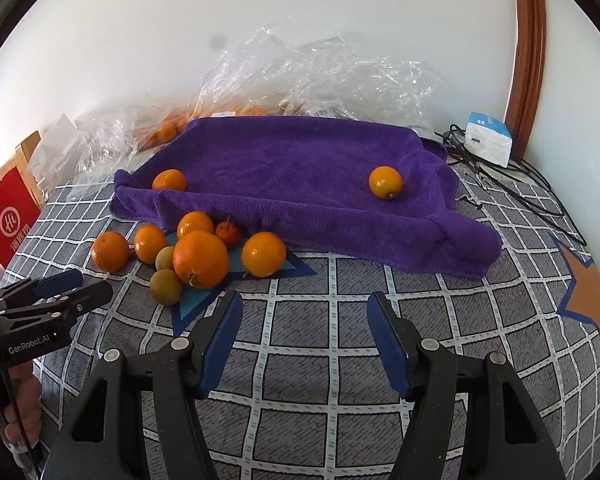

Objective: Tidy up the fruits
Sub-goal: 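Withdraw both grippers from the towel back toward the orange pile, then grasp another orange from the pile with the right gripper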

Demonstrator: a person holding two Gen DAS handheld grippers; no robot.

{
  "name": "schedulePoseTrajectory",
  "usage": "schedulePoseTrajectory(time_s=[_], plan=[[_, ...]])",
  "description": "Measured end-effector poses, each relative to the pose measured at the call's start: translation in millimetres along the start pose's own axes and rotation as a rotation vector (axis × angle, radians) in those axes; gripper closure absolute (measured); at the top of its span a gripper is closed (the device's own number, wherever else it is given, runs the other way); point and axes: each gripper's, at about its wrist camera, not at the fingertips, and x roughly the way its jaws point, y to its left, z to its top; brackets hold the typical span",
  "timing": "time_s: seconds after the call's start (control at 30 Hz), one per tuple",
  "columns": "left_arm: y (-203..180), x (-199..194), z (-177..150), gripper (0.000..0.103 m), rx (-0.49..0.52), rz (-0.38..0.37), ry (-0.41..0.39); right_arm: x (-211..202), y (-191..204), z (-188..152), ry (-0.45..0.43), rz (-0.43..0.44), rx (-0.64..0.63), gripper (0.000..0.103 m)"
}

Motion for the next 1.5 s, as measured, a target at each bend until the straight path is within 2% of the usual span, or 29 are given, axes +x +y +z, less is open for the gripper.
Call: schedulePoseTrajectory(time_s=[0.03,0.1,0.13,0.2,0.3,0.43,0.67,0.83,0.9,1.0,1.1,1.17,1.2,1.23,1.33,1.4,1.5], plan=[[0,0,0,0.047,-0.006,-0.002,-0.003,0,-1,0,0.002,0.003,0.004,0.039],[2,2,0,0.064,-0.012,-0.003,0.001,2,-1,0,0.007,0.007,0.006,0.039],[2,1,0,0.066,-0.015,-0.005,-0.001,3,-1,0,0.009,0.005,0.005,0.039],[5,0,0,0.078,-0.018,-0.028,-0.009,5,-1,-2,0.009,0.007,0.005,0.039],[6,-2,-1,0.086,-0.019,-0.041,-0.023,10,-1,-3,0.021,0.014,0.013,0.039],[12,-9,-1,0.086,-0.048,-0.030,-0.058,16,0,-2,0.037,0.016,0.014,0.039],[32,-9,3,0.086,-0.132,0.028,-0.048,21,4,8,0.040,0.047,0.006,0.039],[36,-4,3,0.072,-0.141,0.062,-0.038,30,17,16,0.032,0.059,-0.042,0.039],[34,-1,3,0.072,-0.125,0.074,-0.029,37,20,21,0.045,0.032,-0.071,0.039],[30,-1,3,0.072,-0.105,0.066,-0.033,50,18,29,0.060,0.044,-0.075,0.039],[29,-1,3,0.071,-0.100,0.052,-0.030,64,21,35,0.100,0.058,-0.088,0.046],[28,-1,2,0.070,-0.102,0.042,-0.031,71,20,36,0.125,0.069,-0.076,0.056],[27,-1,2,0.069,-0.102,0.035,-0.030,73,21,35,0.133,0.072,-0.074,0.067],[26,-1,2,0.068,-0.101,0.024,-0.029,72,21,35,0.122,0.057,-0.078,0.070],[21,0,3,0.068,-0.097,-0.025,0.005,65,18,31,0.107,0.064,-0.070,0.070],[18,1,5,0.064,-0.113,-0.049,0.018,56,10,29,0.090,0.045,-0.059,0.070],[6,4,12,0.060,-0.093,-0.008,0.036,44,-6,23,0.081,0.022,-0.056,0.070]])
